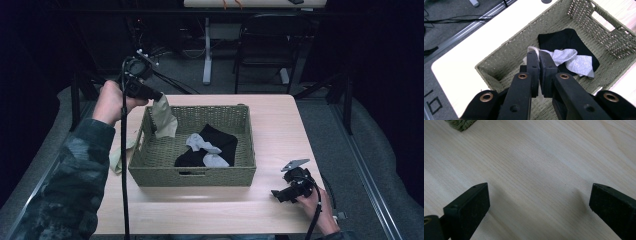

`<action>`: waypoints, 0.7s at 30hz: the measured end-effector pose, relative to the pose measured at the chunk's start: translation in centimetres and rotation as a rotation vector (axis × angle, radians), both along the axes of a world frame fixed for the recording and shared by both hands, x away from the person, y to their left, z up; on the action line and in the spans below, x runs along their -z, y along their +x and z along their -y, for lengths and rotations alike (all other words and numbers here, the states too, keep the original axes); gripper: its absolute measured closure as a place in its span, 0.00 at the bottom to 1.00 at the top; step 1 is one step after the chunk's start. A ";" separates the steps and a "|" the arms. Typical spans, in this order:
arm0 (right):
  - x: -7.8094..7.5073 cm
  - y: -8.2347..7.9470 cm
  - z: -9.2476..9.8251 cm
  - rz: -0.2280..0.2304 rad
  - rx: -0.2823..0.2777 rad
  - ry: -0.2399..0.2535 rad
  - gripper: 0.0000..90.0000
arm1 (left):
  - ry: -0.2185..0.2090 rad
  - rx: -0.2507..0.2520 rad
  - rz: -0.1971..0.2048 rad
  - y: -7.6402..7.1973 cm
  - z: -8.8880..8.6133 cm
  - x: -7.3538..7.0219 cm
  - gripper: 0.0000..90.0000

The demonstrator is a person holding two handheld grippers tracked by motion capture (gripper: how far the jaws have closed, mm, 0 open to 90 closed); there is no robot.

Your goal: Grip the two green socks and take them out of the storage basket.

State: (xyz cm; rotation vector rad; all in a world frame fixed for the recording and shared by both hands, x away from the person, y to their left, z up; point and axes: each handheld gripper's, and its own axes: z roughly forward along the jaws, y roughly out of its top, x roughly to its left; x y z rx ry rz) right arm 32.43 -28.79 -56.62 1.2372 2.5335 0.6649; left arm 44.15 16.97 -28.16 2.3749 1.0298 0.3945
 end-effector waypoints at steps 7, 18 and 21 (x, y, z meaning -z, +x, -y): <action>0.0 -0.1 0.1 0.000 -0.001 -0.002 0.02 | 0.001 -0.023 0.028 -0.1 -0.5 -1.9 0.97; 0.0 -0.1 0.0 0.001 -0.001 -0.001 0.02 | -0.007 -0.089 0.104 -1.3 -3.2 -6.0 0.97; 0.0 -0.1 0.0 0.000 -0.001 -0.002 0.02 | -0.005 -0.108 0.114 -1.6 -3.9 -6.5 0.97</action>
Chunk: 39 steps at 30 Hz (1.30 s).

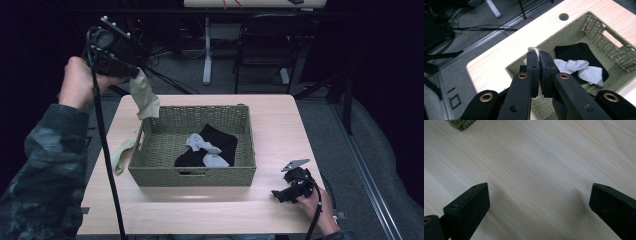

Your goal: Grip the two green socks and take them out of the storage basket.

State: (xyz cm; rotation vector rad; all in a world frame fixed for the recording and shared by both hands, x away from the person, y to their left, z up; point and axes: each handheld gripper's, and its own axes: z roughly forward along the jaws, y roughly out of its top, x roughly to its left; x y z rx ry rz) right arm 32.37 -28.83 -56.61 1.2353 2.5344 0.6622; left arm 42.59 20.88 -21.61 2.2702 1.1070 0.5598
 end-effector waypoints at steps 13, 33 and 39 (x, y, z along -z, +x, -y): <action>-0.1 0.0 0.0 0.003 0.001 -0.003 0.03 | 0.002 -0.122 0.018 -0.9 -5.2 0.4 0.97; 0.0 0.0 -0.1 0.005 0.002 -0.002 0.02 | 0.002 -0.254 -0.150 0.0 -11.4 12.5 0.97; 0.0 0.0 -0.1 0.005 0.002 -0.012 0.02 | -0.030 -0.265 -0.230 0.8 -12.0 17.8 0.97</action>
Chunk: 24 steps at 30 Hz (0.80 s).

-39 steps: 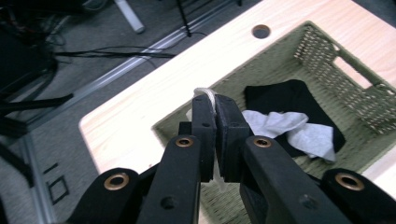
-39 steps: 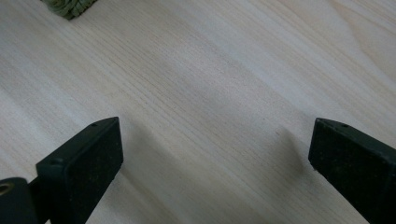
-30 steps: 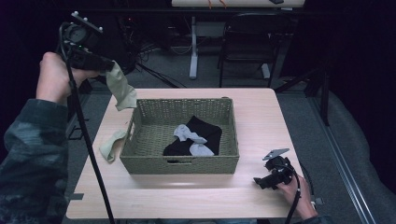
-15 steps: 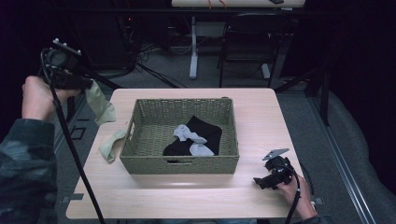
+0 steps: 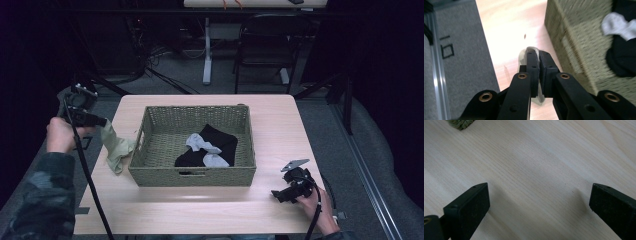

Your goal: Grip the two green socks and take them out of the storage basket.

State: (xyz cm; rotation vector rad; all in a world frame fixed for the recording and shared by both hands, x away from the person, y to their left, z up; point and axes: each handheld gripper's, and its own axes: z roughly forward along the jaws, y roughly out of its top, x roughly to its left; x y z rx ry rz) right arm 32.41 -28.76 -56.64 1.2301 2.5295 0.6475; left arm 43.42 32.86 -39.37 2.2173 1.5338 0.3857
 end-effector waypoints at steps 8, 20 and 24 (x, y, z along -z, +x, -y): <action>0.0 0.0 0.0 0.000 -0.001 0.004 0.02 | -0.030 -0.020 -0.073 0.4 -0.1 6.1 0.96; 0.0 0.0 0.0 0.001 0.000 0.003 0.03 | -0.070 -0.098 -0.142 -0.5 -1.8 13.2 0.82; 0.0 0.0 0.0 0.001 0.000 0.003 0.02 | -0.083 -0.133 -0.144 -1.4 -2.5 13.7 0.53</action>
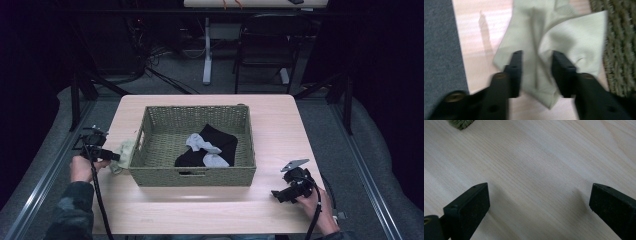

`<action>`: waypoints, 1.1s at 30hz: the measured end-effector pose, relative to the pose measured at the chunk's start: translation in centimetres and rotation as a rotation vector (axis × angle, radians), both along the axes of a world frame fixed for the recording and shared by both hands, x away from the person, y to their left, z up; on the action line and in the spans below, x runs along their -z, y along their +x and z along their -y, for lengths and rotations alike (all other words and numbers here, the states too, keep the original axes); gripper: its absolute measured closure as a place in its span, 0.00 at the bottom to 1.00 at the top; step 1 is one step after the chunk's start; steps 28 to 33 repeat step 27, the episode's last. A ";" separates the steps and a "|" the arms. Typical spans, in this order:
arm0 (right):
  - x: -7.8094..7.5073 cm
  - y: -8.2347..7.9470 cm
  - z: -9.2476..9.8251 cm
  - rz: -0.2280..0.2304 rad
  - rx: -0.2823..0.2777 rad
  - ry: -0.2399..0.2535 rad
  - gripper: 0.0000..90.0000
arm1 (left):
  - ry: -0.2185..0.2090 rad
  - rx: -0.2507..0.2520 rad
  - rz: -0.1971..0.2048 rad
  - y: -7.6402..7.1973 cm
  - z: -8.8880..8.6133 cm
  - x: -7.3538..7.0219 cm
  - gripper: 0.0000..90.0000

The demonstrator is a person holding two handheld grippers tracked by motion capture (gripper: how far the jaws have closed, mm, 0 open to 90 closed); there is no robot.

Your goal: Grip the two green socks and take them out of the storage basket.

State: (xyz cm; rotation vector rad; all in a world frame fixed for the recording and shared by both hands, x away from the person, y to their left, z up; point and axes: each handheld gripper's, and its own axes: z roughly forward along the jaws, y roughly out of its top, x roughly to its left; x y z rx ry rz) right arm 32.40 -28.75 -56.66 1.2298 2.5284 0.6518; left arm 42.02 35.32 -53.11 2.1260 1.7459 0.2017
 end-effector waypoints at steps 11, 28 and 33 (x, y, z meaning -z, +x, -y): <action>0.0 0.0 0.0 0.000 0.002 0.007 0.03 | -0.010 -0.064 0.164 -5.6 -0.4 -0.6 0.15; -0.1 0.0 0.0 0.006 0.002 -0.002 0.02 | 0.006 -0.077 0.194 -9.3 0.4 1.5 0.00; -0.1 0.0 0.0 0.006 0.002 -0.002 0.02 | 0.006 -0.077 0.194 -9.3 0.4 1.5 0.00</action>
